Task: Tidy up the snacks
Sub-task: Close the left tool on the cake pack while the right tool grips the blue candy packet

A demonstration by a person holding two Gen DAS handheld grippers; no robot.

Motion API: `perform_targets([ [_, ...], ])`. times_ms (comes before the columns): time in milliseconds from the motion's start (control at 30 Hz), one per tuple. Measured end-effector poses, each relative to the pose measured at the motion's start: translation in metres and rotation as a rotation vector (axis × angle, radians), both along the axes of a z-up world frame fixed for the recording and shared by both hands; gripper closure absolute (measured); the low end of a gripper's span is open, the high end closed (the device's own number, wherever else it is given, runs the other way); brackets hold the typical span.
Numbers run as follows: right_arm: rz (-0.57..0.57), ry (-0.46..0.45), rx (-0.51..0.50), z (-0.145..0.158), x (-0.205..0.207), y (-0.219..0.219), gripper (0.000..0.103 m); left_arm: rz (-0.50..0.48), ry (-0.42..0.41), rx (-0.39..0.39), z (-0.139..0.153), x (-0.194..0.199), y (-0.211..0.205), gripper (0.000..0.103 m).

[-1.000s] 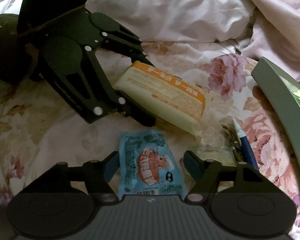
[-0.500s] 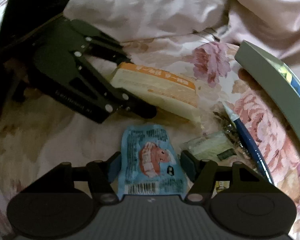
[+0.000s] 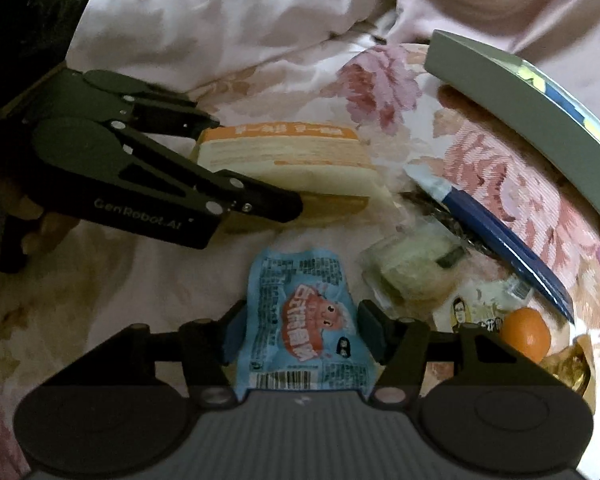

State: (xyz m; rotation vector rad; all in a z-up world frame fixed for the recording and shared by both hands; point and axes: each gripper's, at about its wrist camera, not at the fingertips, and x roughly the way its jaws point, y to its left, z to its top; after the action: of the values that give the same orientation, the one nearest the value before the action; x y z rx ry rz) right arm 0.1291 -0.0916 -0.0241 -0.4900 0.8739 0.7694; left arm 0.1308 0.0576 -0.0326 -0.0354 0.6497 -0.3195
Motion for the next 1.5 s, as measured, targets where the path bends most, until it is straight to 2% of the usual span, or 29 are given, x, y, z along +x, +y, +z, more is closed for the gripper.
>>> perform_targets([
  [100, -0.008, -0.044, 0.007, -0.003, -0.010, -0.002, 0.042, 0.027, 0.014, -0.004, 0.001, 0.000, -0.004, 0.050],
  [333, -0.027, -0.121, 0.013, -0.004, -0.033, -0.005, 0.044, 0.110, 0.037, -0.082, 0.002, -0.001, -0.007, 0.051],
  [633, -0.044, -0.257, 0.050, 0.014, -0.060, -0.025, 0.044, 0.172, 0.067, -0.221, 0.005, -0.002, 0.000, 0.052],
  [933, -0.174, -0.277, 0.160, 0.034, -0.055, -0.065, 0.043, 0.205, 0.071, -0.360, 0.018, -0.014, -0.006, 0.052],
  [1067, -0.204, -0.291, 0.177, 0.036, -0.056, -0.078, 0.043, 0.216, 0.057, -0.411, 0.023, -0.023, -0.012, 0.052],
  [1333, -0.235, -0.351, 0.215, 0.050, -0.055, -0.105, 0.043, 0.223, -0.021, -0.418, 0.050, -0.032, -0.033, 0.052],
  [1500, -0.275, -0.381, 0.243, 0.070, -0.030, -0.123, 0.043, 0.229, -0.061, -0.418, 0.075, -0.007, -0.044, 0.052],
])
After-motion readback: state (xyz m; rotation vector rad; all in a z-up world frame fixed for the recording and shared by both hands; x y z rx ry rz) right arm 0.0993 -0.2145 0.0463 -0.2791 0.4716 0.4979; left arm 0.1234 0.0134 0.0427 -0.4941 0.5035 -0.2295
